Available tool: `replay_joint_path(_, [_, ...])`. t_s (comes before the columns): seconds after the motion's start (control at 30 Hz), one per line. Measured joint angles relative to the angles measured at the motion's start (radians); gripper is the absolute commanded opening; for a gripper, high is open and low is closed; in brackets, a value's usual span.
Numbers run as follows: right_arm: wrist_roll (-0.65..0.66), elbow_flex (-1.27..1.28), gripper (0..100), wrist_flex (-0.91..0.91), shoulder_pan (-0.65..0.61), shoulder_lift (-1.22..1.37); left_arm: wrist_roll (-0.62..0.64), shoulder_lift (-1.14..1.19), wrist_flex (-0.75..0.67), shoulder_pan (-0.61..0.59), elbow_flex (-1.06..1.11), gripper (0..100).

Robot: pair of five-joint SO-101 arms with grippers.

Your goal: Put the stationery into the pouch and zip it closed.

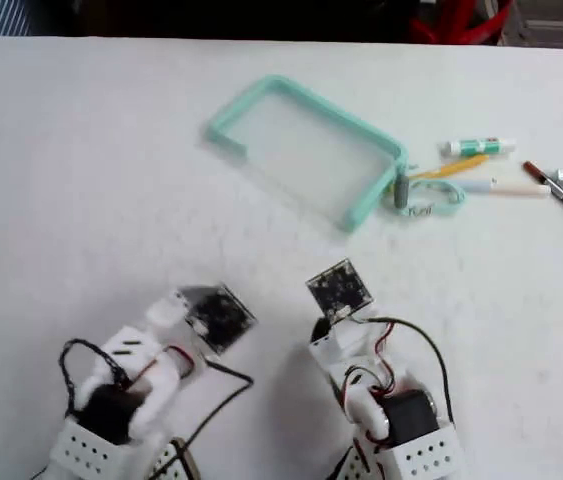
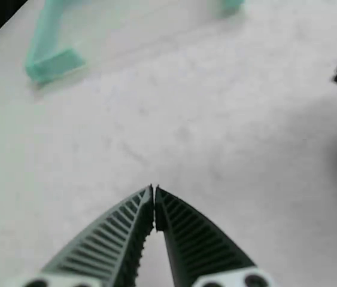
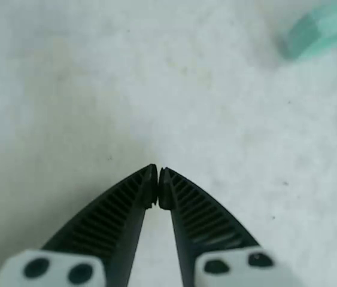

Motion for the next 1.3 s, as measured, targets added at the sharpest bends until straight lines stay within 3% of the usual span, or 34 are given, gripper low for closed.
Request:
replay_joint_path(0.2, [0.0, 0.0, 1.8, -0.025, 0.017, 0.0, -0.002, 0.003, -0.097, 0.183, 0.046, 3])
replay_joint_path(0.33, [0.0, 0.0, 1.8, -0.025, 0.064, 0.0, 0.006, 0.005, -0.104, 0.195, 0.046, 3])
replay_joint_path(0.53, [-0.002, 0.0, 1.8, -0.025, 0.072, 0.0, 0.196, 0.005, -0.098, 0.199, 0.046, 3])
replay_joint_path(0.7, [-0.002, 0.0, 1.8, -0.025, 0.075, 0.0, 0.198, 0.005, -0.098, 0.201, 0.046, 3])
replay_joint_path(0.93, [-0.002, 0.0, 1.8, -0.025, 0.075, 0.0, 0.199, 0.005, -0.244, 0.029, 0.046, 3])
replay_joint_path(1.13, [-0.002, 0.0, 1.8, -0.023, 0.075, 0.0, 0.199, 0.005, -0.216, 0.006, 0.046, 3])
replay_joint_path(1.3, [0.0, 0.0, 1.8, 0.021, 0.077, 0.0, 0.199, 0.005, -0.209, -0.1, 0.029, 3])
